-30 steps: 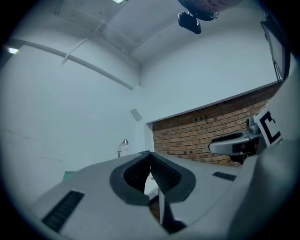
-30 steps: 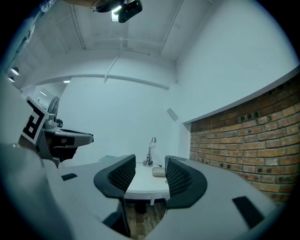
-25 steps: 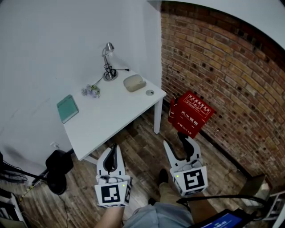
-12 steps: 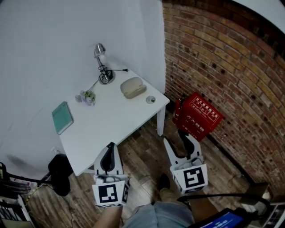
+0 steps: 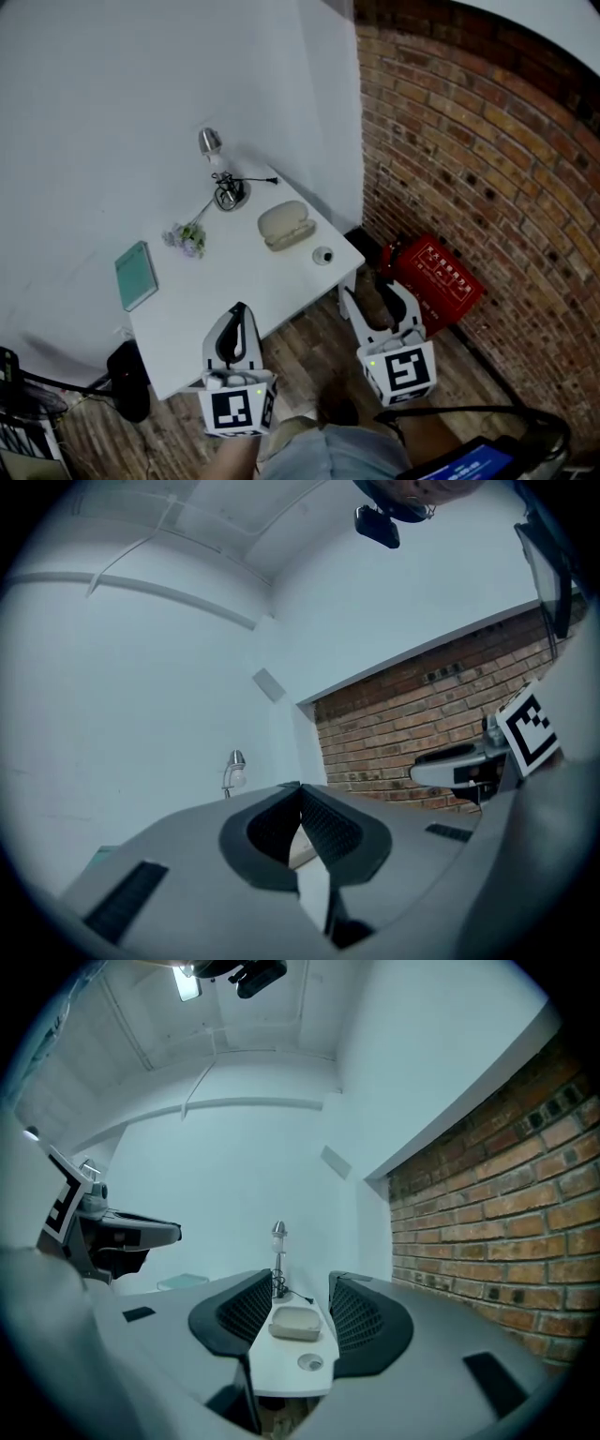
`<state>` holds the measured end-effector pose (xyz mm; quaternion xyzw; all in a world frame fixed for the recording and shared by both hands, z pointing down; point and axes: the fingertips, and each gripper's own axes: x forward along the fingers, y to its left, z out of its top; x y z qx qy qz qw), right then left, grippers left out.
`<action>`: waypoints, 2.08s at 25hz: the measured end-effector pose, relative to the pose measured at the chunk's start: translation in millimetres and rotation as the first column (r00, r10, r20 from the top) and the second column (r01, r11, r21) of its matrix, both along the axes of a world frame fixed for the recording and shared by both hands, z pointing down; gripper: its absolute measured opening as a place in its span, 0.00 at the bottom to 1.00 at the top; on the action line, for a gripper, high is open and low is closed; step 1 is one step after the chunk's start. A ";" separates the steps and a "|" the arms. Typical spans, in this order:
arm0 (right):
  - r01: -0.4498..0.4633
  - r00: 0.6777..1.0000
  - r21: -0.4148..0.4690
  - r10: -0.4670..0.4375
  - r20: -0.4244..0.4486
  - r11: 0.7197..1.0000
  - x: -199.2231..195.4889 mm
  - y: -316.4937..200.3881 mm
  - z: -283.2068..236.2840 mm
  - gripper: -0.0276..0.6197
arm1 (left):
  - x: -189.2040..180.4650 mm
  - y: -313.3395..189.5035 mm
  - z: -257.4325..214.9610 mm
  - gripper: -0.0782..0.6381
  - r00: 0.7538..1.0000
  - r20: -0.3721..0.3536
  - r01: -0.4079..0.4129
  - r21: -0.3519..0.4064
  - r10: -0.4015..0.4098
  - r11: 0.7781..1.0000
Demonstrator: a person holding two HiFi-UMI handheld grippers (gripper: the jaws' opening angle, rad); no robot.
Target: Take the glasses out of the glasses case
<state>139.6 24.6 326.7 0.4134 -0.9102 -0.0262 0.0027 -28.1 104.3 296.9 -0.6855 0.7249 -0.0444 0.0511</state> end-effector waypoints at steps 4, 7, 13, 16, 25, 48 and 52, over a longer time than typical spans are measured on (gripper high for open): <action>0.027 1.000 -0.001 -0.027 0.005 1.000 -11.1 -28.4 3.3 0.36 | -10.1 -22.2 5.6 0.12 1.000 0.004 0.026 -0.010 -0.026 1.000; 0.041 0.999 -0.003 -0.041 -0.001 0.999 -22.4 -48.0 8.1 0.36 | -21.5 -38.6 8.6 0.12 0.999 0.004 0.045 -0.012 -0.045 0.999; 0.074 0.997 -0.018 -0.074 -0.034 0.997 -57.9 -90.4 22.1 0.36 | -54.8 -75.1 29.0 0.12 0.997 -0.024 0.071 -0.033 -0.072 0.997; 0.097 0.993 -0.031 -0.099 -0.057 0.995 -79.0 -116.6 30.1 0.36 | -76.0 -101.2 41.0 0.12 0.995 -0.049 0.088 -0.049 -0.090 0.995; 0.136 0.985 -0.050 -0.140 -0.098 0.989 -138.2 -203.7 36.6 0.34 | -134.9 -172.9 59.4 0.12 0.987 -0.094 0.123 -0.084 -0.130 0.989; 0.321 0.930 -0.057 -0.326 -0.171 0.945 -205.4 -292.1 31.2 0.34 | -177.6 -253.0 55.0 0.12 0.967 -0.124 0.213 -0.097 -0.224 0.972; 0.375 0.898 -0.119 -0.392 -0.199 0.919 -215.4 -295.7 58.0 0.33 | -183.8 -255.1 66.8 0.12 0.954 -0.137 0.251 -0.128 -0.267 0.960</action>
